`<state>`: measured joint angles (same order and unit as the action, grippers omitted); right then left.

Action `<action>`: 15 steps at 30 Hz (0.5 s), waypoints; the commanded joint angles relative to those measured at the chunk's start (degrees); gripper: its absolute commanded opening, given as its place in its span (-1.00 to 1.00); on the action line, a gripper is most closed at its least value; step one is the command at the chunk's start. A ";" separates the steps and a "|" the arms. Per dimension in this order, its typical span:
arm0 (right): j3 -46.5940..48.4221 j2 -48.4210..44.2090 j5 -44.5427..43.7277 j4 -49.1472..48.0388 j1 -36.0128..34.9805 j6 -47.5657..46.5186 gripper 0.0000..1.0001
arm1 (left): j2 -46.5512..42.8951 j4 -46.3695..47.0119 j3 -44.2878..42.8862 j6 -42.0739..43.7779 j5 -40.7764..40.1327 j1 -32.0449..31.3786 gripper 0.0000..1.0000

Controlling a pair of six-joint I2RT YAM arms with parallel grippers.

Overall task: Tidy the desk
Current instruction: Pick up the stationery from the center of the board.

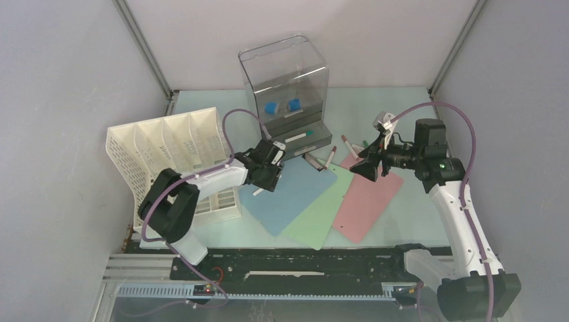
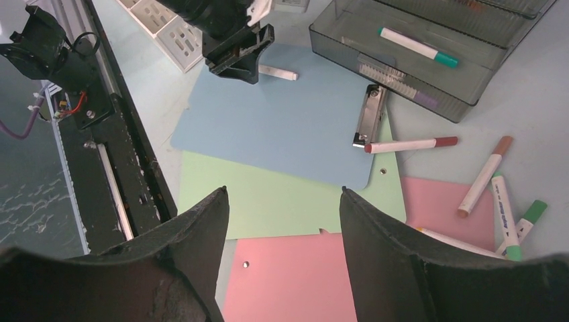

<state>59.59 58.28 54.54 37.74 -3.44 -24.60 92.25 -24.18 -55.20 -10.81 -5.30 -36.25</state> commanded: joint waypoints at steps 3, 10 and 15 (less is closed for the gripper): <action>0.94 0.57 0.55 0.25 0.28 -0.97 0.38 | 3.40 -1.83 -4.60 2.97 -0.03 -0.30 -0.01; 1.08 1.00 0.73 0.43 0.28 -1.06 0.38 | 5.20 -2.27 -4.95 3.00 0.34 -0.39 -0.15; 1.07 1.13 0.86 0.44 0.28 -1.06 0.38 | 6.13 -2.27 -4.59 2.46 0.07 -0.40 -0.33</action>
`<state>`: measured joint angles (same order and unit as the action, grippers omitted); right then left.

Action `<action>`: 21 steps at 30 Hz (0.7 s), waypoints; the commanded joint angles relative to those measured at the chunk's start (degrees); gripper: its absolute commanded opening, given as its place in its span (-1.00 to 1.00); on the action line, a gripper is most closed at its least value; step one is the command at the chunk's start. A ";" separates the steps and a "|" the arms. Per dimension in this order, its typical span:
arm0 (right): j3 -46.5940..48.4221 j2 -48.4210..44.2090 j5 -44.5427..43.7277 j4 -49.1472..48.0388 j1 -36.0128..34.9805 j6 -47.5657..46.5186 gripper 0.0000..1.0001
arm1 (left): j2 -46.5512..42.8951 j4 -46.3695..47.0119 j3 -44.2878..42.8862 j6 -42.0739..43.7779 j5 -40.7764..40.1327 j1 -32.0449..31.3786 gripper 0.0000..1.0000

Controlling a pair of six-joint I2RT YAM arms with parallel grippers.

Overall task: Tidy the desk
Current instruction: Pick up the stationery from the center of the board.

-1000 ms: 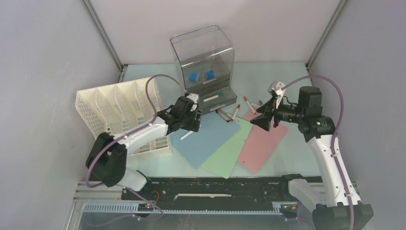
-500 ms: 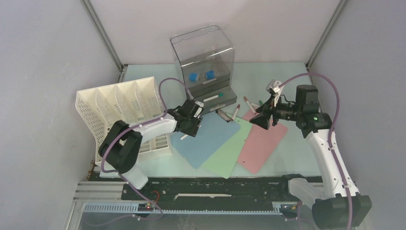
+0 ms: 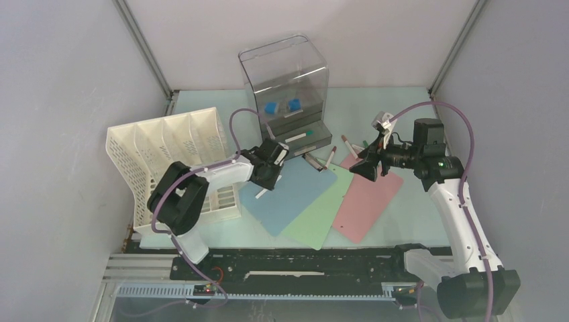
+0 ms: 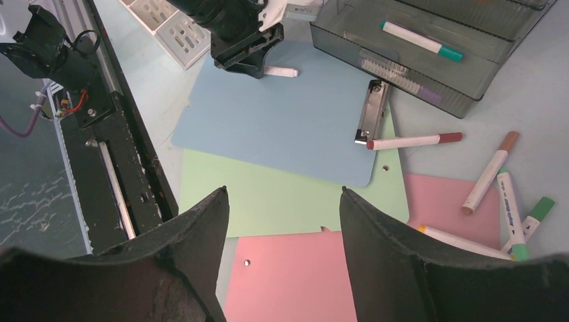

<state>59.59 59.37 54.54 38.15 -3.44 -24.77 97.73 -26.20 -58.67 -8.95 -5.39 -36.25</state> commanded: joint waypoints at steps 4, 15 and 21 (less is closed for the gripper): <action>1.05 0.26 1.12 0.06 0.28 -0.89 0.38 | 1.09 -0.18 -0.99 0.42 0.54 -0.57 -0.42; 1.05 0.91 2.16 0.19 -0.07 -0.66 0.39 | -0.98 2.29 0.56 -0.67 0.06 -1.77 -0.88; 1.01 1.56 5.13 0.06 -0.31 -0.01 0.40 | -5.60 6.17 2.80 -2.29 -0.46 -4.28 -1.00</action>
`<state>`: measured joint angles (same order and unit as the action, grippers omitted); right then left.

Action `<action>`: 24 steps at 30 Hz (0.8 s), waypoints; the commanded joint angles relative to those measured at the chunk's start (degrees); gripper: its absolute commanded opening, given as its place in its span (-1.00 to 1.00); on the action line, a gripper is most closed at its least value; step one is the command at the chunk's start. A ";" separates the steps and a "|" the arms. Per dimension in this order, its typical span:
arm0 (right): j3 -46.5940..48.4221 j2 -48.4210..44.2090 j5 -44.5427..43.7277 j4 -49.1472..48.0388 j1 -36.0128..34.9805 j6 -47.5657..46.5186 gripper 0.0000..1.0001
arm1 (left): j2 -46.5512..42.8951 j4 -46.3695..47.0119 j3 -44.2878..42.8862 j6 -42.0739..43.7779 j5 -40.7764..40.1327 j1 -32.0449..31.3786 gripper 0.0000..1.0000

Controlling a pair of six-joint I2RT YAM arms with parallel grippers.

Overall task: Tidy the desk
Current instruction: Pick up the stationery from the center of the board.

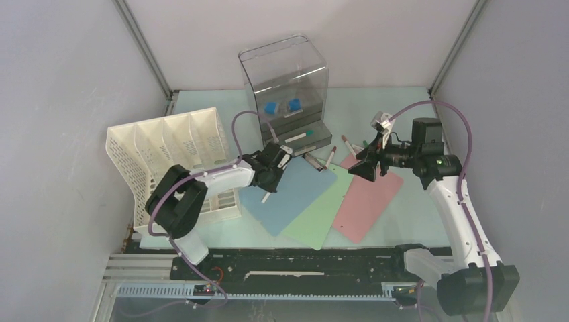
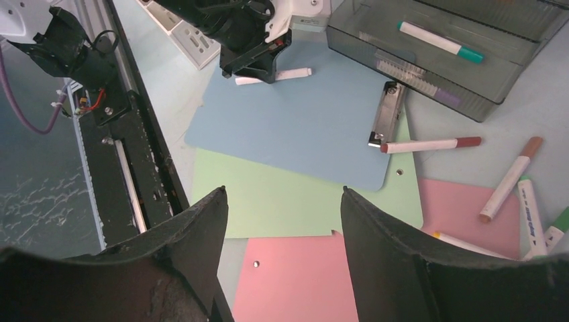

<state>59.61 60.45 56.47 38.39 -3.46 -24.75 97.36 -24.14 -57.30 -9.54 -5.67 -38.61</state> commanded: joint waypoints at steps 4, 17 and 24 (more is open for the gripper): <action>0.99 1.10 4.83 -0.20 -0.91 0.28 0.40 | -9.58 8.68 4.20 -3.13 1.32 -3.45 -1.00; -0.78 3.55 11.70 -5.50 -4.29 5.81 0.40 | -25.27 38.63 17.62 -13.56 12.70 -5.41 -1.00; -3.34 4.42 14.38 -11.92 -6.30 10.22 0.45 | -28.46 57.13 22.89 -21.81 14.38 -5.98 -1.00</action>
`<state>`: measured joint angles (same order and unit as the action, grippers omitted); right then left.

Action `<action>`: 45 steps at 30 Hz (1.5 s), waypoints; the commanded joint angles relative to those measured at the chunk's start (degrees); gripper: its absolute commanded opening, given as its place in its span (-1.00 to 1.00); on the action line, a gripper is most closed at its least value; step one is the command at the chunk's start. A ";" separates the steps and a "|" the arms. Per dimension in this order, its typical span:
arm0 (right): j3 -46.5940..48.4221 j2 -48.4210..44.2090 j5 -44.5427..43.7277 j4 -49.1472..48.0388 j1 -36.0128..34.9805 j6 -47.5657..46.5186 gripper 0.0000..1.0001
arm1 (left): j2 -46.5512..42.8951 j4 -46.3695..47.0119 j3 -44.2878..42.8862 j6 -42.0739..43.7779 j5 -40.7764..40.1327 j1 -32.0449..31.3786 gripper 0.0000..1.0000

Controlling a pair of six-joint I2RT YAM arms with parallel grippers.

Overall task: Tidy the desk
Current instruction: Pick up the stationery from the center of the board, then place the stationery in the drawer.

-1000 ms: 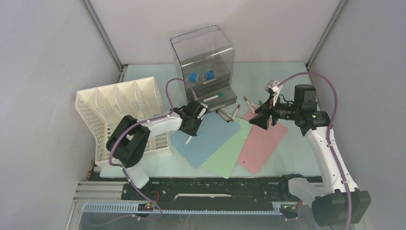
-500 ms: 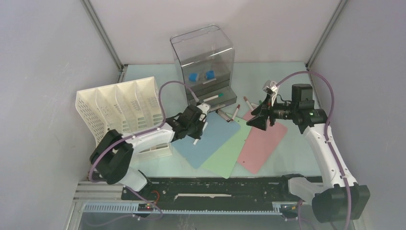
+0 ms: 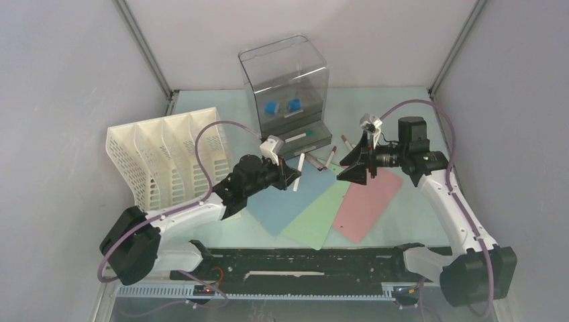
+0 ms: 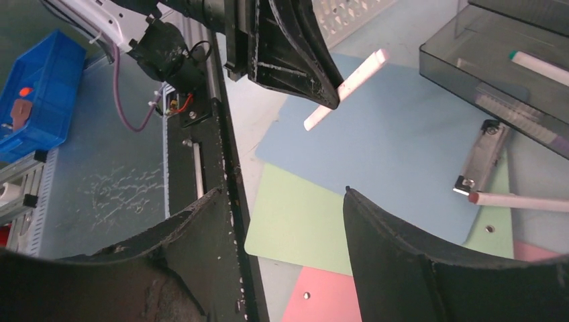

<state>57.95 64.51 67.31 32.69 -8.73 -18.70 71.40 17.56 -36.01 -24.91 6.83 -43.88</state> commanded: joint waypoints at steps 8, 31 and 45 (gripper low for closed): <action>-5.99 0.98 5.65 -16.77 -2.87 11.16 0.55 | -2.46 28.00 4.22 -12.41 -0.46 -3.10 -1.00; -7.77 4.12 1.16 -26.48 -9.45 22.86 0.41 | 5.33 40.84 1.12 -15.08 -10.64 -12.87 -1.00; -7.77 5.06 1.25 -27.02 -11.01 23.07 0.07 | 5.50 43.03 1.30 -15.85 -11.23 -13.30 -1.00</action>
<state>50.30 69.23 68.34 7.40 -19.00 3.81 76.90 57.17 -32.42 -40.18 -3.44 -56.69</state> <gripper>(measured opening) 0.568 0.122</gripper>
